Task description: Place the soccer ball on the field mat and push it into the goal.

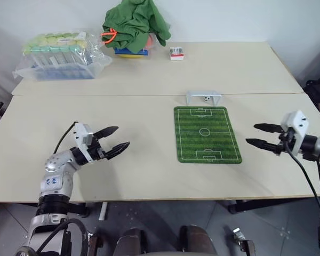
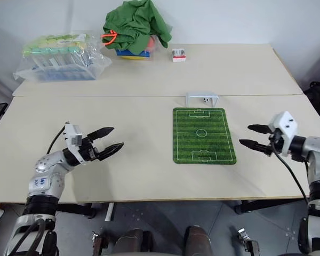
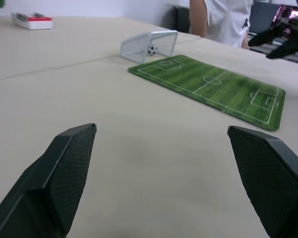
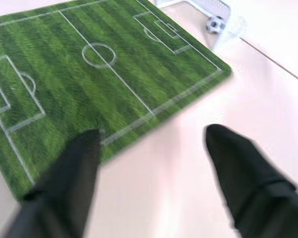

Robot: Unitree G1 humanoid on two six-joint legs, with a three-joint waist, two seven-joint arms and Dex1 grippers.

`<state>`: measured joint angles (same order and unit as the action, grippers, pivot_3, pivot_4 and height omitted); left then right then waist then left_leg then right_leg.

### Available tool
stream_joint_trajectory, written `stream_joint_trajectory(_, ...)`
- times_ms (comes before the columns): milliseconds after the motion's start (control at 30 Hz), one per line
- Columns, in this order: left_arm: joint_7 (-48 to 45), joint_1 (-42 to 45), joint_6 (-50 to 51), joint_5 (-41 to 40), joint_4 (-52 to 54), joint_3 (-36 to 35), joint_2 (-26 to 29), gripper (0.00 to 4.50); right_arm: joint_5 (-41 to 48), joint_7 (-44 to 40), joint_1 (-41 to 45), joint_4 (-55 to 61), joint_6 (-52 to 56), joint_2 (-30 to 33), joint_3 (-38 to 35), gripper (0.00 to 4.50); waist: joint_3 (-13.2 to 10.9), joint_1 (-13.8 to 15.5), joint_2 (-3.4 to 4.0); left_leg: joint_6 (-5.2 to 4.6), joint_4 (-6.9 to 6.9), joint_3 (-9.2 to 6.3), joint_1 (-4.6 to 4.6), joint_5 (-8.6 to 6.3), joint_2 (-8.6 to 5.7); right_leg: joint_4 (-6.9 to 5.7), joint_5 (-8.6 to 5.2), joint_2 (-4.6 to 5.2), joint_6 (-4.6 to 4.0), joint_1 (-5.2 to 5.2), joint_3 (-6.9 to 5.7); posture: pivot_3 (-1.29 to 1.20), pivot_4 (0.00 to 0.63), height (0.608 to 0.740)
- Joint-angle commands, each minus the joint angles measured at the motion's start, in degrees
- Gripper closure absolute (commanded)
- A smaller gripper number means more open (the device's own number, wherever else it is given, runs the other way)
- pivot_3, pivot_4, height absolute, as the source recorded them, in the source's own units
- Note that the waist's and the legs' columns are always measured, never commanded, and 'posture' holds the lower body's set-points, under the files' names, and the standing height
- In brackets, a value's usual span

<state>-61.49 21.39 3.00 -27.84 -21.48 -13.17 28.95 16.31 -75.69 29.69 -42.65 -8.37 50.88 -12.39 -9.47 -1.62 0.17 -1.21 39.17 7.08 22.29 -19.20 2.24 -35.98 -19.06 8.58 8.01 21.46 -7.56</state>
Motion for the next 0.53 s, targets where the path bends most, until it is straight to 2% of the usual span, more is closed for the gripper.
stream_joint_trajectory(33, -1.00, -2.48, 1.68, -2.82, 4.34, -2.95, 2.34, 0.00, 2.22, -2.15, -1.81, -2.44, -2.14, 2.29, -3.56, 0.03, -0.01, 0.01, -0.01, 0.00, 0.00, 0.00, 0.00, 0.00, 0.00, 0.01, 0.00, 0.00, 0.00, 0.00, 0.00, 0.00, 0.150, 0.740)
stream_joint_trajectory(233, -4.87, -7.90, 1.37, -4.62, 7.04, -6.34, 6.03, 0.00, 2.18, -4.71, -5.63, -7.89, -4.52, 4.37, -5.26, 0.03, -0.02, 0.08, -0.01, 0.00, 0.02, 0.04, -0.05, 0.00, 0.02, 0.01, 0.00, 0.01, 0.00, -0.05, 0.05, 0.00, 0.150, 0.740)
stream_joint_trajectory(400, -5.00, -9.43, 2.33, -6.21, 9.39, -7.98, 6.43, 0.00, 6.60, -8.27, -8.11, -4.83, 0.46, 4.08, -8.10, 0.03, -0.02, 0.11, -0.01, 0.00, 0.03, 0.07, -0.07, 0.00, 0.09, 0.03, 0.00, 0.01, 0.00, -0.07, 0.10, 0.00, 0.150, 0.740)
stream_joint_trajectory(533, -3.77, -9.96, 3.11, -5.96, 11.48, -7.46, 5.95, 0.00, 7.16, -5.84, -10.25, -1.95, 1.69, 3.17, -8.98, 0.03, -0.02, 0.09, -0.01, 0.00, 0.03, 0.07, -0.09, 0.00, 0.25, 0.02, 0.00, 0.00, 0.00, -0.10, 0.09, 0.00, 0.150, 0.740)
